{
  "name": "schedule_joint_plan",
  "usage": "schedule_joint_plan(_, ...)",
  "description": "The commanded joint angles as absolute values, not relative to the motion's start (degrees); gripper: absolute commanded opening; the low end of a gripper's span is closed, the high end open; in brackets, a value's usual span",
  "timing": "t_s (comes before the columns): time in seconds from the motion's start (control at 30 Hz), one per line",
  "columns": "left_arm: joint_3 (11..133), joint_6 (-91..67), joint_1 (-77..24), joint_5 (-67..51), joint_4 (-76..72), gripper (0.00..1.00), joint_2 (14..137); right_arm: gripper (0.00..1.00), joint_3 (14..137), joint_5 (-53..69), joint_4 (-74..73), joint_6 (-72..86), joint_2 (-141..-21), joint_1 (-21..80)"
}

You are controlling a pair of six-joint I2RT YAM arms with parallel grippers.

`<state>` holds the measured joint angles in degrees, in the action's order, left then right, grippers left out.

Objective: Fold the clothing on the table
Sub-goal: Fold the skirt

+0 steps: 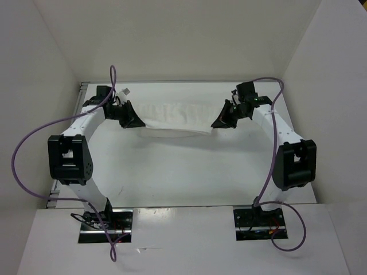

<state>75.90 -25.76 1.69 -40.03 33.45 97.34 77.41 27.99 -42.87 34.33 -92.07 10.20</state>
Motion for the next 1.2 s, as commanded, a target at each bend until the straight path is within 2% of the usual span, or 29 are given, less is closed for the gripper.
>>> schedule_joint_plan(0.0,79.45,-25.67,2.81,-35.24,31.55,0.06,99.76,0.01,81.56,24.7,-41.48,30.68,-94.31,8.17)
schedule_joint_plan(0.13,76.21,-24.61,2.81,-36.04,34.35,0.06,93.81,0.01,77.18,25.31,-42.88,30.06,-92.12,8.17)
schedule_joint_plan(0.3,64.89,-24.6,2.81,-37.17,38.22,0.06,80.46,0.01,65.68,27.5,-47.01,31.63,-81.07,8.17)
schedule_joint_plan(0.5,62.66,-26.54,2.81,-33.94,43.51,0.06,72.07,0.01,64.85,27.6,-51.85,35.33,-73.04,10.02)
schedule_joint_plan(0.83,70.31,-27.07,2.81,-30.94,32.7,0.06,95.33,0.03,73.47,26.54,-38.59,32.61,-92.8,9.49)
schedule_joint_plan(1.13,72.69,-28.12,2.81,-28.13,28.66,0.06,104.84,0.06,79.01,24.97,-31.73,33.13,-104.92,9.49)
schedule_joint_plan(1.17,72.69,-28.82,2.81,-26.56,27.87,0.14,106.16,0.13,80.41,24.44,-29.47,33.66,-105.9,9.49)
